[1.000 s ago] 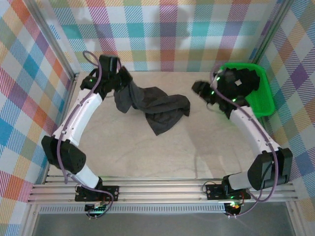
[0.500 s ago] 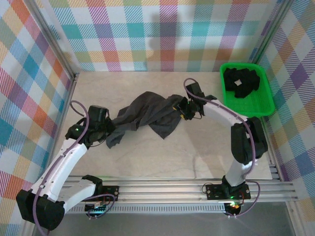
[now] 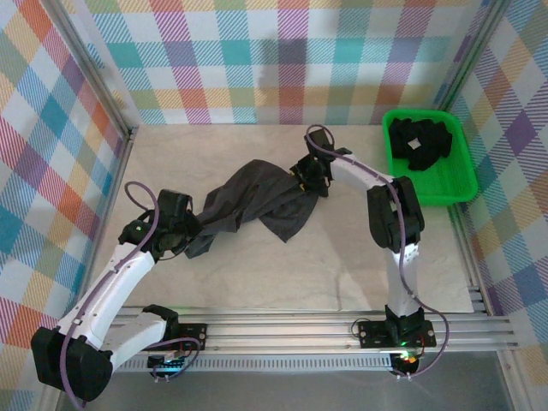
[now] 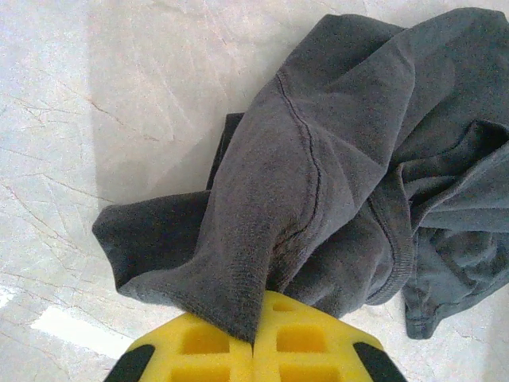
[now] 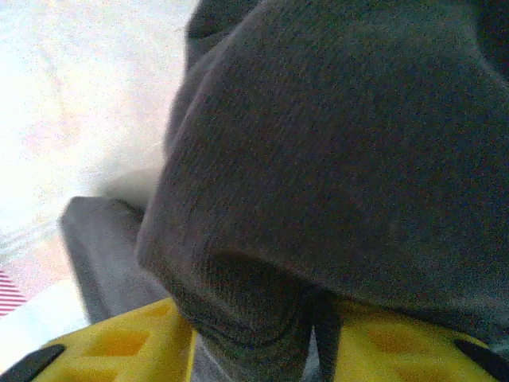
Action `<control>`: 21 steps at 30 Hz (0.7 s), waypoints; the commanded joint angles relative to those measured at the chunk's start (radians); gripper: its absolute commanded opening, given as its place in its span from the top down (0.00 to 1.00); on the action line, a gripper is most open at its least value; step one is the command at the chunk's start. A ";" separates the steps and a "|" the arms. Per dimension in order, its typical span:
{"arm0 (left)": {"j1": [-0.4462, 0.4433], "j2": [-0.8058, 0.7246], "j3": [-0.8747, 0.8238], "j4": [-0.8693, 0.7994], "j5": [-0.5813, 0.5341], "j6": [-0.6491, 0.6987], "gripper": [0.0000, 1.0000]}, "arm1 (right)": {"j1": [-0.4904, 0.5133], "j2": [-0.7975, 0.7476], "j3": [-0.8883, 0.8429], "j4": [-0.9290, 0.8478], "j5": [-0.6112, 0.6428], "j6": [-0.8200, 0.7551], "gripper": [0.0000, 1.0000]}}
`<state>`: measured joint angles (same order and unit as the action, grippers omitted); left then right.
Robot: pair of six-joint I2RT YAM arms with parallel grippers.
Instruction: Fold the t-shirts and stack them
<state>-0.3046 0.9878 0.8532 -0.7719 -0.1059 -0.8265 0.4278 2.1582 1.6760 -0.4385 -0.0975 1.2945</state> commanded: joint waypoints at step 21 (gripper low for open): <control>-0.245 0.138 0.539 0.247 0.329 0.014 1.00 | -0.167 -0.638 0.011 0.372 0.140 -0.463 1.00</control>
<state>-0.4965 1.1183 1.3201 -0.6117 0.1616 -0.8150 0.3027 1.5532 1.6833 -0.1818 0.0566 0.8856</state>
